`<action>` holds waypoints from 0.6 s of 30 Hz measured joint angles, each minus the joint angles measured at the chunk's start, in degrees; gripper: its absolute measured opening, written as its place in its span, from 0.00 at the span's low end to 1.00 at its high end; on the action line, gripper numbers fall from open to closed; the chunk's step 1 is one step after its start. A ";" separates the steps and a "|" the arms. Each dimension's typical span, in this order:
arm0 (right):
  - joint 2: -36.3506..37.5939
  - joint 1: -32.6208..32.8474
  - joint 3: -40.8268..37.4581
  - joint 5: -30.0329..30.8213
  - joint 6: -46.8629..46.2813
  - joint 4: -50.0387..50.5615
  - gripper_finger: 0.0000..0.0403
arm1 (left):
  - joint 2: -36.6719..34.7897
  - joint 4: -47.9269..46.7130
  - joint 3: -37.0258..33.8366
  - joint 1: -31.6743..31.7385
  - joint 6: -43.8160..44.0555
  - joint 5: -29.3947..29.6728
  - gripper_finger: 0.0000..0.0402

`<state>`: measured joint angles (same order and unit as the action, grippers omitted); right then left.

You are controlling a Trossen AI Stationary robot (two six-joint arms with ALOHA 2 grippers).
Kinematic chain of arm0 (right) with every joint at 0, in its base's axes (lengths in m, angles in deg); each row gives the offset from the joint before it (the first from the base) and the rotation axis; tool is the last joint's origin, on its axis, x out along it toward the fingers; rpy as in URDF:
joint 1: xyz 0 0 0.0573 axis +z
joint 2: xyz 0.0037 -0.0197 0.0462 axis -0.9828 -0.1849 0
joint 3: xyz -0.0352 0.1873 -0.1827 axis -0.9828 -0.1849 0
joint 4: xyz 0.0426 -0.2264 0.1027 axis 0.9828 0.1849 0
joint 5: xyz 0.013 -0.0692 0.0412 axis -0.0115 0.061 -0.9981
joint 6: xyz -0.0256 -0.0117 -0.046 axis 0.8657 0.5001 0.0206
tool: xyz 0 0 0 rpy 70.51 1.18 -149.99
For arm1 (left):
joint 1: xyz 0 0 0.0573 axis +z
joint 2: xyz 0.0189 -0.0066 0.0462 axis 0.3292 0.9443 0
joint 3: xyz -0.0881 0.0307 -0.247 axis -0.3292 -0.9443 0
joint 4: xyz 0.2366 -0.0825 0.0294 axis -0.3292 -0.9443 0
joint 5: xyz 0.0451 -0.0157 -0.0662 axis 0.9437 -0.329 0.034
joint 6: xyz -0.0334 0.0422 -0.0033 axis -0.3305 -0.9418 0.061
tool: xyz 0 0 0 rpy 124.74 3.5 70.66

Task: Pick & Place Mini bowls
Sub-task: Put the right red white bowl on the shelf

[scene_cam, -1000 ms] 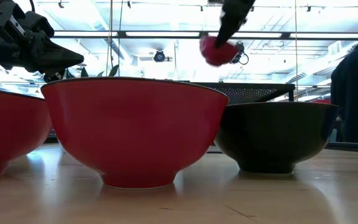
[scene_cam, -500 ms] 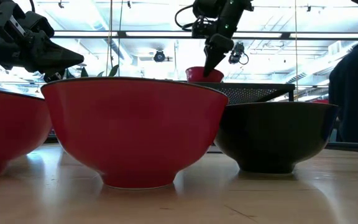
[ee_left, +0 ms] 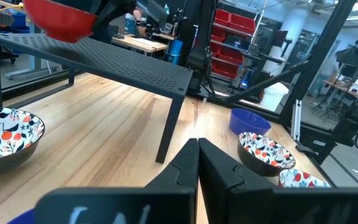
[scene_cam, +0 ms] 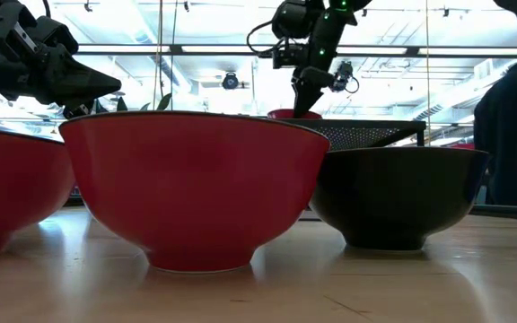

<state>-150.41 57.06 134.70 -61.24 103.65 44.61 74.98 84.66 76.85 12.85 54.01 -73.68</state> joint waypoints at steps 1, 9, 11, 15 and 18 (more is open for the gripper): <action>0.00 0.00 -0.01 0.27 0.17 0.01 0.01 | 0.00 0.00 0.00 0.00 0.00 0.00 0.03; 0.11 0.02 -0.01 0.46 0.93 -0.10 0.04 | 0.00 -0.04 0.00 0.00 0.00 0.00 0.03; 0.11 0.02 -0.01 0.09 0.90 -0.05 0.04 | 0.00 -0.02 0.00 0.00 0.00 0.00 0.03; 0.11 0.02 -0.01 0.11 0.85 0.08 0.05 | 0.00 -0.04 0.00 0.02 0.01 0.00 0.03; 0.11 0.02 -0.01 0.09 0.81 0.14 0.05 | 0.00 -0.04 0.00 0.01 0.02 0.00 0.03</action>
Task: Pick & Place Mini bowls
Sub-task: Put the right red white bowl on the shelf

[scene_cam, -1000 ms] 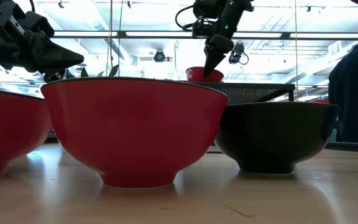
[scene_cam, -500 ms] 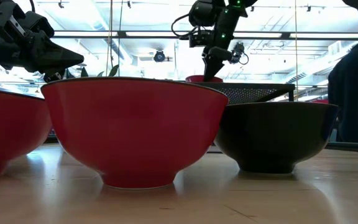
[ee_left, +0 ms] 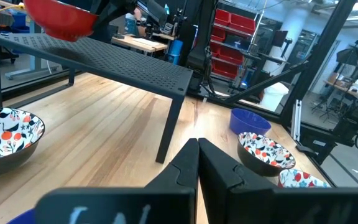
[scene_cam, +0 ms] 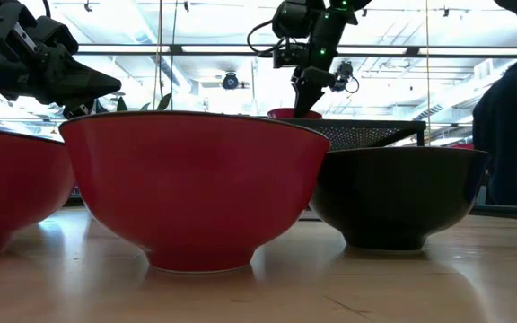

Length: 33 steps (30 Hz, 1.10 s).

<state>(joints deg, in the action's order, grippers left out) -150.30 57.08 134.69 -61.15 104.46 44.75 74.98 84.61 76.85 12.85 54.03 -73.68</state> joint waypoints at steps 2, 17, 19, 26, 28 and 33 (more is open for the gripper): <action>0.00 0.00 0.00 -0.01 -0.05 0.01 0.05 | 0.00 0.00 0.00 -0.01 0.00 0.00 0.03; 0.00 0.02 -0.02 -1.80 -0.02 0.28 0.05 | 0.00 0.00 0.00 -0.01 0.02 0.00 0.03; 0.00 0.02 -0.02 -1.80 -0.03 0.40 0.05 | -0.02 0.00 0.00 -0.01 0.04 0.00 0.03; 0.00 0.02 -0.04 -1.80 -0.02 1.48 0.05 | -0.02 0.00 0.00 0.00 0.04 0.00 0.03; 0.00 0.02 -0.04 -1.80 -0.02 1.49 0.05 | 0.00 0.00 0.00 -0.01 0.04 0.00 0.03; 0.00 0.02 -0.04 -1.78 -0.04 1.48 0.06 | -0.02 0.00 0.00 0.00 0.07 0.00 0.03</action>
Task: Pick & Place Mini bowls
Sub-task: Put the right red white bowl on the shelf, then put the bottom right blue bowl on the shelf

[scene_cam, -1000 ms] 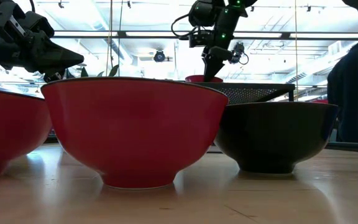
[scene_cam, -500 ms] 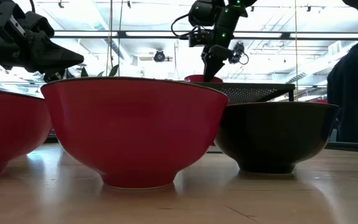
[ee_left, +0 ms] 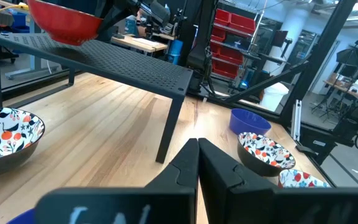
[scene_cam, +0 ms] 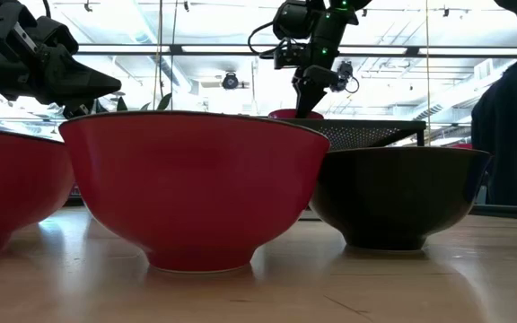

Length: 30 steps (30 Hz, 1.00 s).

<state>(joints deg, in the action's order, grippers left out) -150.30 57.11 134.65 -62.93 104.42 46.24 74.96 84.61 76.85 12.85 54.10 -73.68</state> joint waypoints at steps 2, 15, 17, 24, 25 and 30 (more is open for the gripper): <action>0.00 0.00 0.00 0.00 -0.02 -0.02 0.07 | 0.02 0.00 0.00 0.02 0.00 0.00 0.03; 0.00 0.00 -0.02 0.02 -0.31 -0.14 0.21 | -0.01 0.00 0.00 -0.01 0.00 0.00 0.03; 0.00 0.00 -0.02 0.02 -0.31 -0.68 0.25 | -0.01 0.00 0.00 0.00 0.00 0.00 0.03; 1.36 0.42 -0.04 1.41 -1.06 -2.31 0.40 | 0.02 0.00 0.00 0.00 0.02 0.00 0.03; 1.90 0.72 -0.04 1.90 -1.78 -2.32 0.41 | -0.01 0.00 0.00 -0.01 0.02 0.00 0.03; 4.41 3.19 -0.04 2.05 -5.46 -2.06 0.45 | -0.01 -0.01 0.00 0.00 0.02 0.00 0.03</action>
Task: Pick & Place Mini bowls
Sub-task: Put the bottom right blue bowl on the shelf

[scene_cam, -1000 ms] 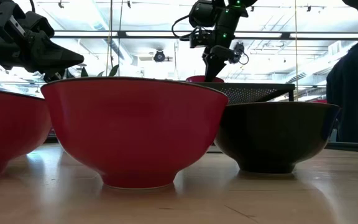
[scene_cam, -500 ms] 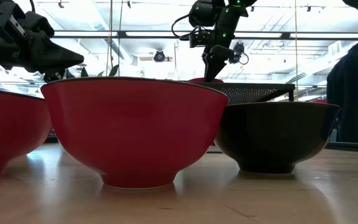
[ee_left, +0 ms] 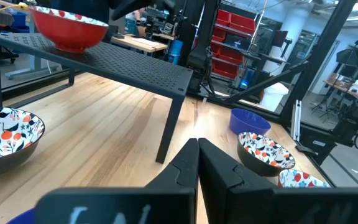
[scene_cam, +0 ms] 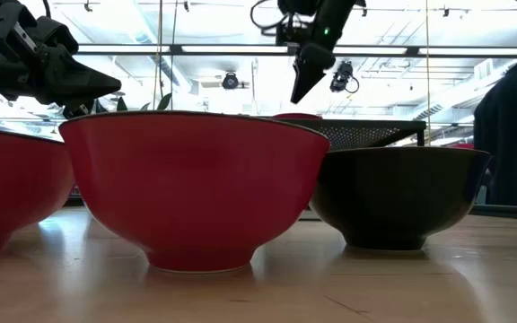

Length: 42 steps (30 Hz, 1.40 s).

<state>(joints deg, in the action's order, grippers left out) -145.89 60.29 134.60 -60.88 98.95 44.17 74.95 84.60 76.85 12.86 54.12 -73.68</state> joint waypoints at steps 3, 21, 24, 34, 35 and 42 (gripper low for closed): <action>1.78 2.62 0.00 -0.06 -4.05 1.60 0.44 | 0.00 0.01 0.00 0.01 0.02 -0.21 0.03; 8.09 52.86 -11.92 -0.41 -49.75 6.56 0.33 | 0.00 -0.03 0.00 0.00 0.02 -0.62 0.03; 8.09 60.23 -18.76 -1.86 -60.44 2.41 0.32 | 0.00 -0.03 0.00 0.01 0.00 -0.63 0.03; 8.03 71.85 -37.17 -4.77 -82.98 -14.60 0.44 | 0.00 -0.01 0.00 0.01 0.04 -0.48 0.03; 8.03 72.30 -38.53 -4.80 -83.54 -15.83 0.45 | 0.00 -0.01 0.00 0.01 0.04 -0.46 0.03; 8.03 72.77 -44.30 -4.56 -87.09 -16.41 0.42 | 0.00 -0.01 0.00 0.01 0.04 -0.44 0.03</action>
<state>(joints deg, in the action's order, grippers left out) -137.86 133.06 90.30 -65.44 11.87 27.76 74.95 84.59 76.85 12.87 54.16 -74.12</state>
